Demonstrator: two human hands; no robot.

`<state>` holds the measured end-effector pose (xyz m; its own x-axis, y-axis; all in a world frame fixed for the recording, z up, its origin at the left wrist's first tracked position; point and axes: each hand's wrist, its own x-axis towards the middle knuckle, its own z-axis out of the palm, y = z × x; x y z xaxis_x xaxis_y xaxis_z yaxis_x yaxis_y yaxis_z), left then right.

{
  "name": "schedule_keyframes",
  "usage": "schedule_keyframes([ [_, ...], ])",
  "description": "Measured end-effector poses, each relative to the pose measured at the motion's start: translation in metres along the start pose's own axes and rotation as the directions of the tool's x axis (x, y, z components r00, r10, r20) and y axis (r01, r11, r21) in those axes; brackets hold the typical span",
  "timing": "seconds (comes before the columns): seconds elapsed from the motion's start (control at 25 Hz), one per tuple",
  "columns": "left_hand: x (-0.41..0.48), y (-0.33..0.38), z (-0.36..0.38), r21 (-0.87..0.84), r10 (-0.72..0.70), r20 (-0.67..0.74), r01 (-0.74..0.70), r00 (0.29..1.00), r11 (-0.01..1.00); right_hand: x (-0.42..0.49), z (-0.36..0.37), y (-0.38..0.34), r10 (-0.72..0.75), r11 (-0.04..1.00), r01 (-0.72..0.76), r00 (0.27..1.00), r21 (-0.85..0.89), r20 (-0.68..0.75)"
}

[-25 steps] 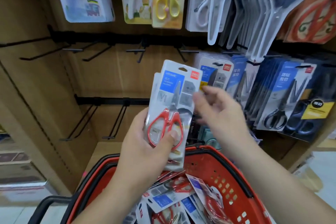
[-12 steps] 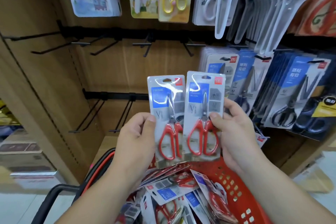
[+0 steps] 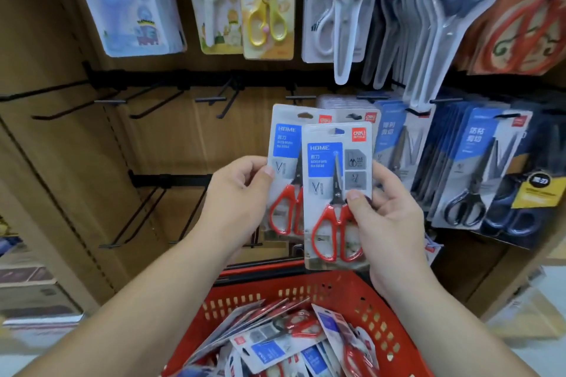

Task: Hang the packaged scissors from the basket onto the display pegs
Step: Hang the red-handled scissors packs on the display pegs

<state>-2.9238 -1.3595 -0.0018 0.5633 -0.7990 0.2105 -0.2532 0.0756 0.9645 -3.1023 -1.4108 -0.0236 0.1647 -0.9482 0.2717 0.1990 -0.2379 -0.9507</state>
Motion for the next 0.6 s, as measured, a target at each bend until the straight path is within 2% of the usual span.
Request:
schedule_keyframes([
  [0.16, 0.020, -0.002, 0.014, 0.016, 0.012, -0.007, -0.011, 1.000, 1.000, 0.008, -0.005, -0.005, 0.012, 0.998, -0.011, 1.000, 0.060, -0.019],
  [0.4, 0.023, -0.017, 0.019, 0.014, 0.051, -0.124, -0.050, 0.991, 0.999, 0.011, -0.002, -0.006, 0.020, 0.998, -0.021, 1.000, 0.058, 0.010],
  [0.6, 0.042, -0.013, 0.017, 0.060, -0.023, -0.069, 0.027, 0.997, 0.998, 0.016, 0.005, -0.003, -0.020, 0.999, 0.019, 1.000, 0.047, 0.021],
])
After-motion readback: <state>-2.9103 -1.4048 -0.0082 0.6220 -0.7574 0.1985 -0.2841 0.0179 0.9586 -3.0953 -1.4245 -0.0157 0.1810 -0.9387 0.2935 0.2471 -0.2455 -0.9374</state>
